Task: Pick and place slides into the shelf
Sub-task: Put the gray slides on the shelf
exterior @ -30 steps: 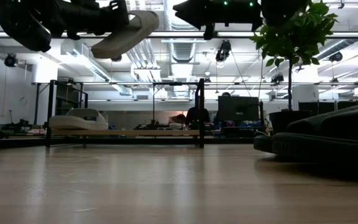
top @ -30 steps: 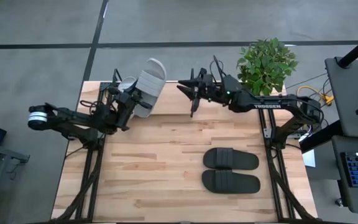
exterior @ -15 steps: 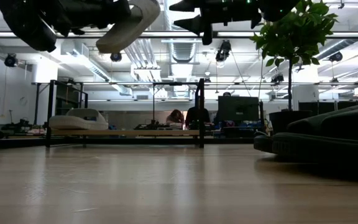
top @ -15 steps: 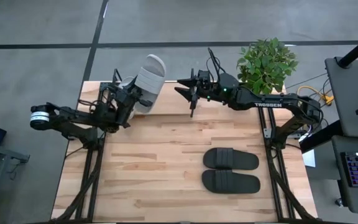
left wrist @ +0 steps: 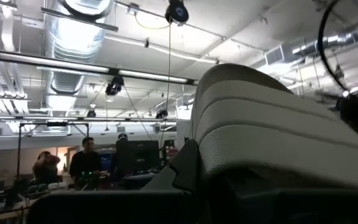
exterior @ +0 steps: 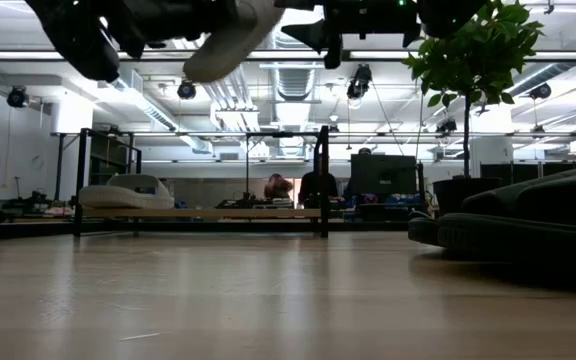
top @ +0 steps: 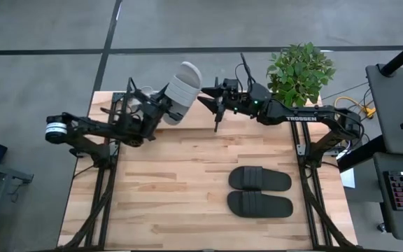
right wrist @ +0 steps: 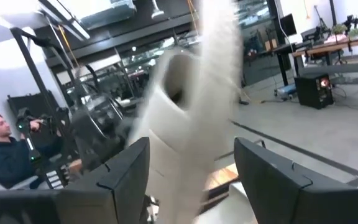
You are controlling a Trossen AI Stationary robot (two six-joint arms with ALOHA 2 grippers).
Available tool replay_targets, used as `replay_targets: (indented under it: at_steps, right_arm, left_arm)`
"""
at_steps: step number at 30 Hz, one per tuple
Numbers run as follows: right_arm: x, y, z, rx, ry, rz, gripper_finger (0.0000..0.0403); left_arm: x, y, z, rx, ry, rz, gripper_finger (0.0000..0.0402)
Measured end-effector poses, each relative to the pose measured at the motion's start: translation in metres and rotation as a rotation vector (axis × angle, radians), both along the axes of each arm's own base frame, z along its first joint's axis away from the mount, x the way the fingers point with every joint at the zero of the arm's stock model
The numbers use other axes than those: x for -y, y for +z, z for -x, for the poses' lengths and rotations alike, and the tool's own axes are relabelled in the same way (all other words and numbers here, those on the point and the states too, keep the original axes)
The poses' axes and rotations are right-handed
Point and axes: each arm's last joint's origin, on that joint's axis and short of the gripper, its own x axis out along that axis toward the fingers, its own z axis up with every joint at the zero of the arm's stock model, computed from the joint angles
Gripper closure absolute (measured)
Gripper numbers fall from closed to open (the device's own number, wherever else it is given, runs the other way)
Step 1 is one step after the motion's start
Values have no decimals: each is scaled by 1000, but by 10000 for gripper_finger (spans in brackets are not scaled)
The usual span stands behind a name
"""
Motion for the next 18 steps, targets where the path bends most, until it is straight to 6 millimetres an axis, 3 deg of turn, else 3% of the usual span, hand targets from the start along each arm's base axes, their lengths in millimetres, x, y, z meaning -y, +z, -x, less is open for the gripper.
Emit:
replay_targets:
  at_steps: [18]
  right_arm:
    - [8,15,6,83,-48,80,179]
  left_arm:
    - [-3,-12,-8,-54,27,12,401]
